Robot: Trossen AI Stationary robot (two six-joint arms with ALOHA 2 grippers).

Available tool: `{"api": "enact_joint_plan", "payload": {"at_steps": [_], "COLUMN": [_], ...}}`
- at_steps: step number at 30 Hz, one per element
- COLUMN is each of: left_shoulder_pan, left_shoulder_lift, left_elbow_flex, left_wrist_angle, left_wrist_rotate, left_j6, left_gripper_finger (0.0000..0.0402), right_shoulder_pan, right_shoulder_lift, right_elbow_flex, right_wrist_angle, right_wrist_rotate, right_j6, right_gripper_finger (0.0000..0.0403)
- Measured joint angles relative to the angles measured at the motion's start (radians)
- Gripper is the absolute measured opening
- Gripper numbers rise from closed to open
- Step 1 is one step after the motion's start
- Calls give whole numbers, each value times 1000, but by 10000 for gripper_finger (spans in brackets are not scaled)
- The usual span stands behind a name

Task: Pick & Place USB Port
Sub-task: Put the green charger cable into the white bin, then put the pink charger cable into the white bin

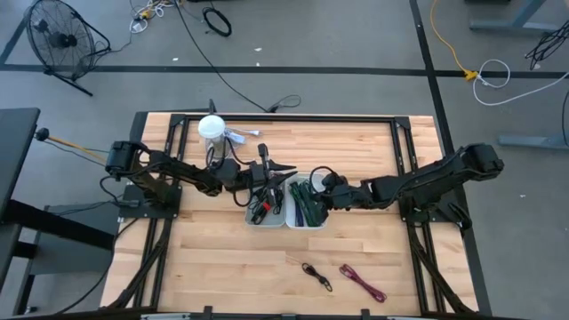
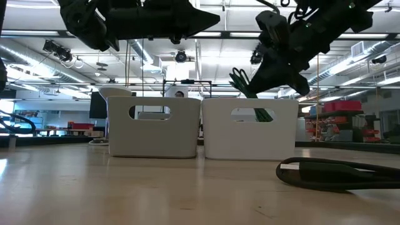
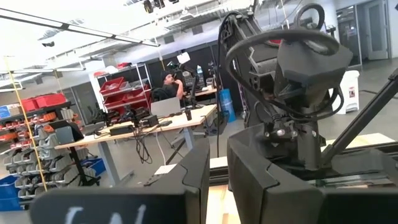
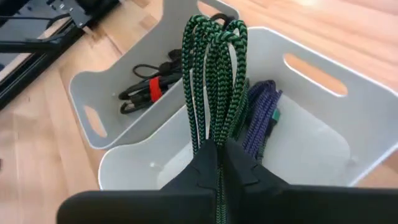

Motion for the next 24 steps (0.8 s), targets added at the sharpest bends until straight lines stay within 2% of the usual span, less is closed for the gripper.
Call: {"api": "enact_joint_plan", "payload": {"at_steps": [6, 13, 24], "left_shoulder_pan": [0, 0, 0], "left_shoulder_lift": [0, 0, 0], "left_elbow_flex": [0, 0, 0], "left_wrist_angle": [-5, -6, -6], "left_wrist_rotate": [0, 0, 0], "left_j6": [0, 0, -1], "left_gripper_finger": [60, 60, 60], "right_shoulder_pan": [-1, -8, -20], "right_shoulder_lift": [0, 0, 0], "right_elbow_flex": [-51, -114, -114], "right_wrist_angle": [11, 62, 175], "right_wrist_rotate": [30, 73, 63], "right_j6": [50, 75, -109], "right_gripper_finger": [6, 65, 149]}}
